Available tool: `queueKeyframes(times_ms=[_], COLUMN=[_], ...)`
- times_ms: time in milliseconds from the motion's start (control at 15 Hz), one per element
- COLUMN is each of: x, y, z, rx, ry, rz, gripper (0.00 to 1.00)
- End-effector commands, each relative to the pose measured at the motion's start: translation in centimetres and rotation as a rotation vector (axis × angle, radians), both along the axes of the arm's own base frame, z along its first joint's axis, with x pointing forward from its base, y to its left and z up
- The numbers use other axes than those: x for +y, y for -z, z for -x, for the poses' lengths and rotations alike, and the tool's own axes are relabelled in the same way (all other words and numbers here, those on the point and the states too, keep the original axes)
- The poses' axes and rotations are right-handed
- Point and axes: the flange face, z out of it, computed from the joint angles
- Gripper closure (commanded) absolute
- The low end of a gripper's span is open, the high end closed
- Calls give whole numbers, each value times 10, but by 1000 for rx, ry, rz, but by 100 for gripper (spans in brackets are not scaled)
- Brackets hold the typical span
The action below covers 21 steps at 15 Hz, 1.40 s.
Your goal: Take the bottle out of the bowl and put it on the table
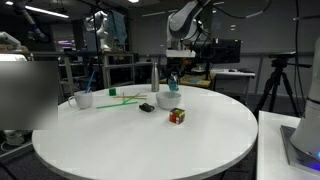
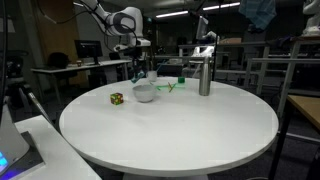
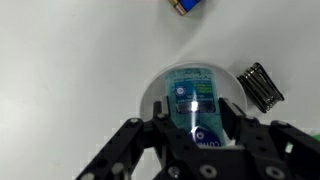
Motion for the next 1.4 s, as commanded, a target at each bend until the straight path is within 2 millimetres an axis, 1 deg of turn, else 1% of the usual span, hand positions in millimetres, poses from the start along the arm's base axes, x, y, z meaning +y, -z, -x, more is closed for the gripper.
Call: queueKeyframes(times_ms=[0, 133, 200, 333, 467, 667, 933, 1333], x=[6, 9, 11, 12, 9, 1, -16, -42], y=[-3, 3, 3, -1, -4, -6, -6, 2], z=[13, 16, 17, 17, 17, 20, 26, 40], rx=[92, 155, 161, 153, 139, 134, 139, 166], ry=[98, 148, 169, 209, 271, 361, 447, 499], rz=[-51, -66, -69, -71, -56, -46, -34, -15], gripper=[72, 72, 72, 72, 72, 72, 72, 72])
